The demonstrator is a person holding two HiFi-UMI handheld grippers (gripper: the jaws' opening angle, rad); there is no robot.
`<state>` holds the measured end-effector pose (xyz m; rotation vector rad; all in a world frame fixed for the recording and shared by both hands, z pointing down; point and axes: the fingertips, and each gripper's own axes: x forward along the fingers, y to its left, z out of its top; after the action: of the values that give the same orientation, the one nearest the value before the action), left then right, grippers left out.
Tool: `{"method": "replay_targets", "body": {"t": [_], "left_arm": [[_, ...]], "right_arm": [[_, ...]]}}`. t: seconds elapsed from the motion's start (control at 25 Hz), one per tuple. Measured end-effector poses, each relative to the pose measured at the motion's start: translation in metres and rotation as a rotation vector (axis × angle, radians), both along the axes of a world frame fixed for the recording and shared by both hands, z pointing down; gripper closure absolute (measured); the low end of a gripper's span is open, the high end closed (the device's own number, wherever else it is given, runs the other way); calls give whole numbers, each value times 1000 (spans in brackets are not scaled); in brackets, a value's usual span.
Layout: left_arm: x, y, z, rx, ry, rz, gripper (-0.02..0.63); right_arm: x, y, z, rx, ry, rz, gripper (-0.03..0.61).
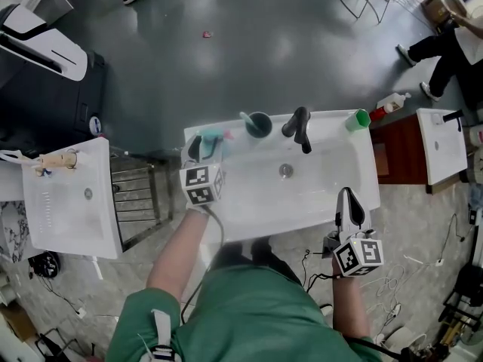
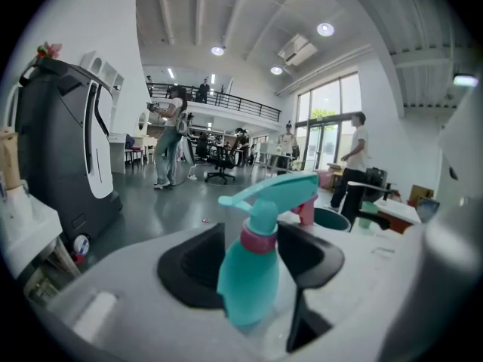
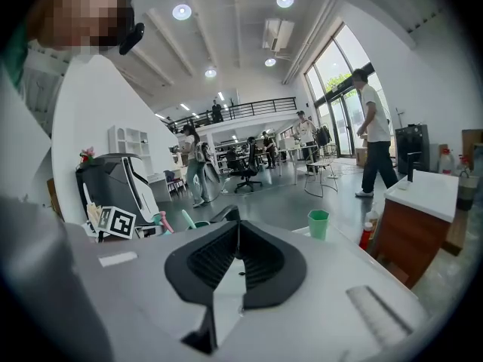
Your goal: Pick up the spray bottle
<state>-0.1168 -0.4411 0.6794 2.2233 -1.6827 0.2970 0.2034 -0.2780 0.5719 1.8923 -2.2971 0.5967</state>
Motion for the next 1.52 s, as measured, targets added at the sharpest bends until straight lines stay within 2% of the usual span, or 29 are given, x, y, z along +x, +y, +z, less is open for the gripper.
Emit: {"method": "replay_targets", "body": {"t": [0.24,0.48,0.92,1.52], "left_arm": [[6,-8,1,11,-14,15,397],[5,-10,-2,18,-31,9,425],[-9,7,-26,54,-14,-11,439],[-8,42,-103,180,30,5,445]], "right_arm": [[1,5,-4,0,14,15,574],[2,5,-8,1,14,25,574],[-9,7,-17,21,5,-14,574],[-19,28,-35,68,-12,-54,574]]}}
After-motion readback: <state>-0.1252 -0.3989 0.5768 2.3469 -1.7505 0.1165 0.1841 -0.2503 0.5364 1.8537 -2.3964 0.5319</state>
